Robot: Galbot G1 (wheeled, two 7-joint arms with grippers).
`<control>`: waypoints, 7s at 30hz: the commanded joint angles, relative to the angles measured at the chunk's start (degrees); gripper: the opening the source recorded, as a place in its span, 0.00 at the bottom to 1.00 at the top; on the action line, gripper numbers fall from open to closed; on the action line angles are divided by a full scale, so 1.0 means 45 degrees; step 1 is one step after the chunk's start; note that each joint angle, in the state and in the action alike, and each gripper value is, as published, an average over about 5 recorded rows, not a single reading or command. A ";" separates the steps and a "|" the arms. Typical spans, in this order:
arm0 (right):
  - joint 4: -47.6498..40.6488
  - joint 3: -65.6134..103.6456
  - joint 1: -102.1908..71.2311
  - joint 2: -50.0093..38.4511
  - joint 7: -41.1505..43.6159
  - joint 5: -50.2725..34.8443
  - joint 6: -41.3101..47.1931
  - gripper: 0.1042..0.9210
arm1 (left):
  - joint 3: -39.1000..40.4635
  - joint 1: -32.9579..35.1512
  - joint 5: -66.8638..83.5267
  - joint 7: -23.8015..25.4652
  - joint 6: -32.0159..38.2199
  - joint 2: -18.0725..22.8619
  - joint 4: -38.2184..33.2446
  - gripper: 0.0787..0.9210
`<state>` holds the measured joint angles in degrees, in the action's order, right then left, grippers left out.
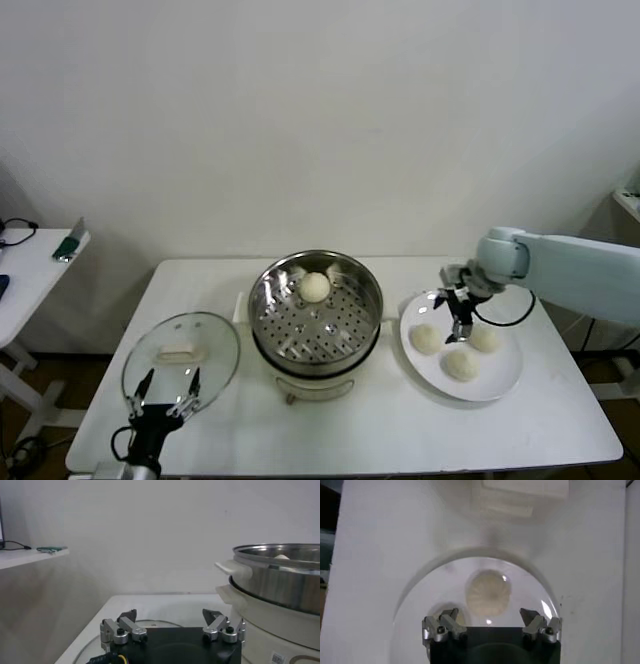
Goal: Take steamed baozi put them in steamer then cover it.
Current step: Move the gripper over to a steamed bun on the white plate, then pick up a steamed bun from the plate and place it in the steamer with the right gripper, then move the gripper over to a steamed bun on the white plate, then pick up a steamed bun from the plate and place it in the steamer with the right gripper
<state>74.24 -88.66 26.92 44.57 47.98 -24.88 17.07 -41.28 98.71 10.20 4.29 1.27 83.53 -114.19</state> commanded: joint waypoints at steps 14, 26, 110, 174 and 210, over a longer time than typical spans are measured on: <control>-0.1681 0.1934 -0.2664 0.1037 -0.0413 0.0904 0.0734 0.84 | -0.0037 0.0023 -0.0043 -0.0007 -0.0008 -0.0027 -0.0004 0.88; -0.0988 0.1319 -0.0974 0.0543 0.0109 0.0131 0.0474 0.61 | -0.0083 0.0012 -0.0071 -0.0009 0.0021 -0.0008 -0.0040 0.88; 0.4295 -0.2824 0.7451 0.0314 0.0540 -0.4648 0.0452 0.88 | 0.0132 -0.0143 -0.0091 -0.0018 -0.0042 -0.0142 -0.0108 0.88; 0.0928 0.0699 -0.0578 -0.1579 0.0527 0.1773 0.0130 0.72 | 0.0021 -0.0214 -0.0159 -0.0001 -0.0147 0.0070 -0.0202 0.88; 0.6368 -0.0295 0.4934 0.5388 0.0875 0.4818 -0.4876 0.71 | -0.0038 -0.0182 -0.0344 -0.0008 -0.0156 0.0079 -0.0387 0.88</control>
<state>99.39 -91.25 55.84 62.10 54.09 -9.12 -3.51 -41.34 97.65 8.71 4.29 0.45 83.81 -115.91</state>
